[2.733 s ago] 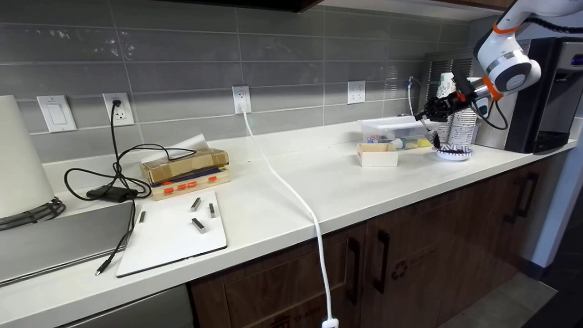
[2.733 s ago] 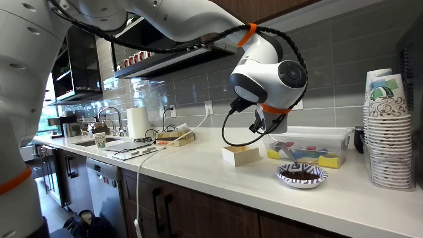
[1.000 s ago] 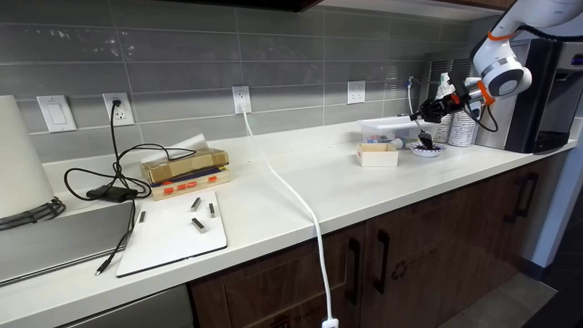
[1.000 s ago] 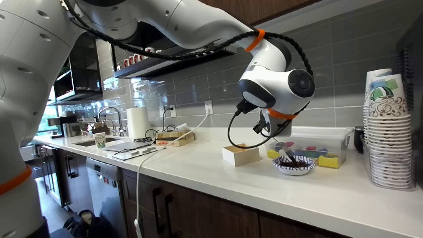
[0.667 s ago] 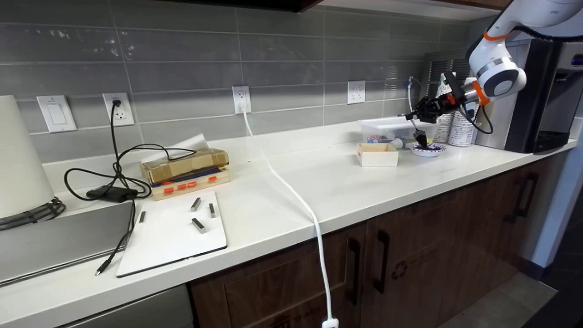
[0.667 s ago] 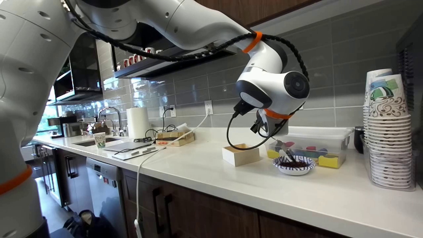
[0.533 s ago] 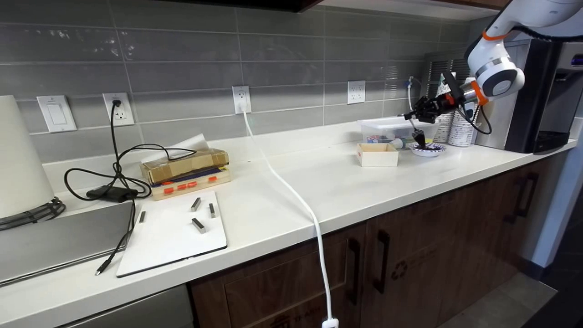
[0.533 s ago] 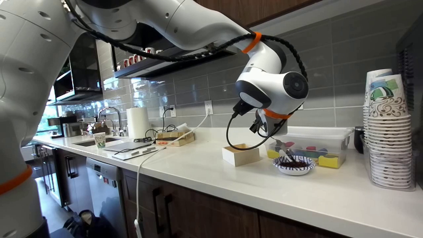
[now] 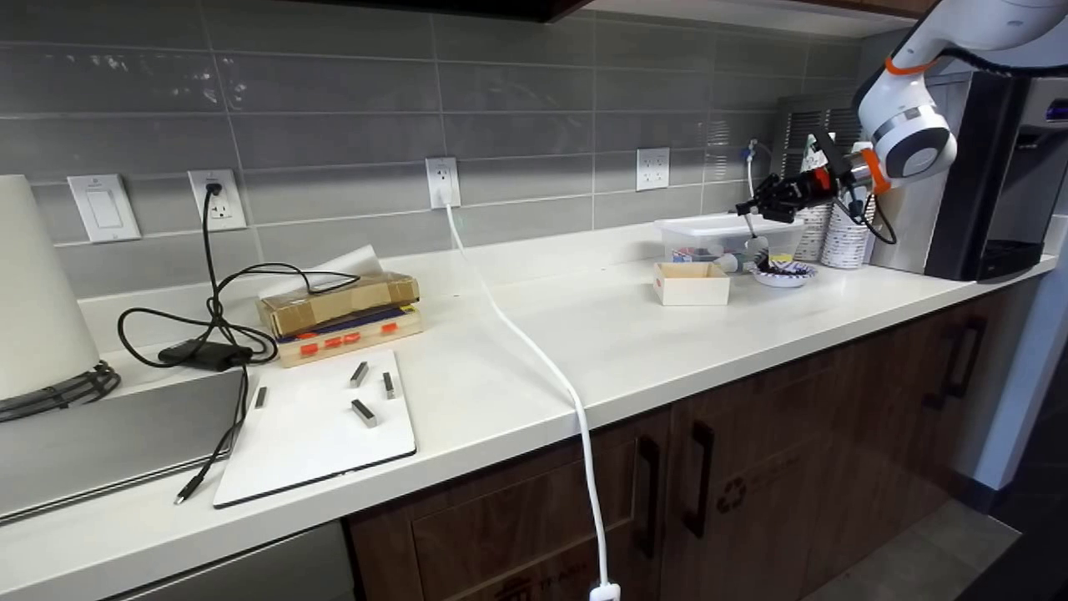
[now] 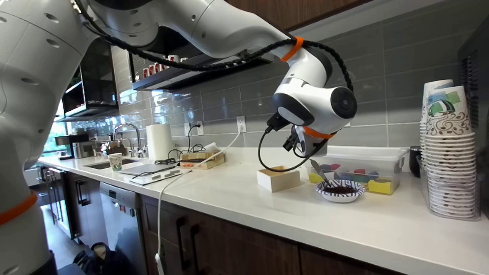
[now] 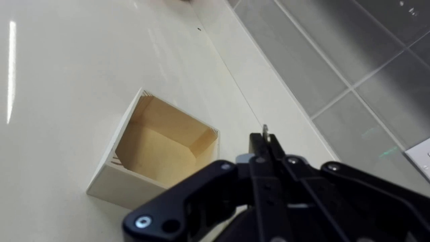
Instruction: Use the cake spatula to stir the contents in the black and white bowl.
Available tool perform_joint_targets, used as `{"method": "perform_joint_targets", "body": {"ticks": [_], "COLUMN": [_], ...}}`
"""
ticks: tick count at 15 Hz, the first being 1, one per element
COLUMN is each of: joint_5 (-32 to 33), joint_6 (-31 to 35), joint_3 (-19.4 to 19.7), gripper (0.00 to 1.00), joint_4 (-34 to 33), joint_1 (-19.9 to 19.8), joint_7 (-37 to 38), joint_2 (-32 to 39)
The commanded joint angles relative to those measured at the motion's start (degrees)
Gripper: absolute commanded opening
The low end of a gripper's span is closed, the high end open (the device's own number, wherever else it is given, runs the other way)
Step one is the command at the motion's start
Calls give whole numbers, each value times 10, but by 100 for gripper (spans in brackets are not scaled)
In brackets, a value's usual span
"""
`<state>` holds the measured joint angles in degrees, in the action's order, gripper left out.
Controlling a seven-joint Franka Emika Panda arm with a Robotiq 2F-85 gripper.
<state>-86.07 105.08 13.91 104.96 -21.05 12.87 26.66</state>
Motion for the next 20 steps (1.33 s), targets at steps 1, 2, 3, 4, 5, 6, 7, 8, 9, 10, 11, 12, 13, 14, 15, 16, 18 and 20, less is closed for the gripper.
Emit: {"method": "perform_joint_targets", "body": {"ticks": [1,2,3,4,5,6,7,8,9,10,11,12,13,14,15,16,18,20], "joint_5": [0,1,3,5,7,9,7,4,3,0,-3,-4,-6,-9,-10,-10,-10,-14], "joint_6": [-37,-44,-48,-50,-51,-47,-37,-27,-14,-11,0,8,19,27,30,36,50,59], "joint_3": [6,8,10,13,16,19,23,26,30,32,34,35,35,34,32,31,28,23], "gripper": [1,1,1,1,1,1,1,1,1,1,1,1,1,1,1,1,1,1], "joint_4": [-9,-8,-8,-7,-6,-5,-1,1,4,4,6,6,6,4,1,-1,-6,-11], "joint_1": [-10,-12,-13,-15,-16,-17,-16,-15,-13,-14,-12,-11,-10,-10,-11,-10,-7,-7], "joint_7": [45,58,71,84,96,106,108,108,104,96,90,87,81,73,68,60,38,13], "joint_2": [6,8,9,10,11,12,11,10,8,8,6,6,6,7,10,13,18,23]}}
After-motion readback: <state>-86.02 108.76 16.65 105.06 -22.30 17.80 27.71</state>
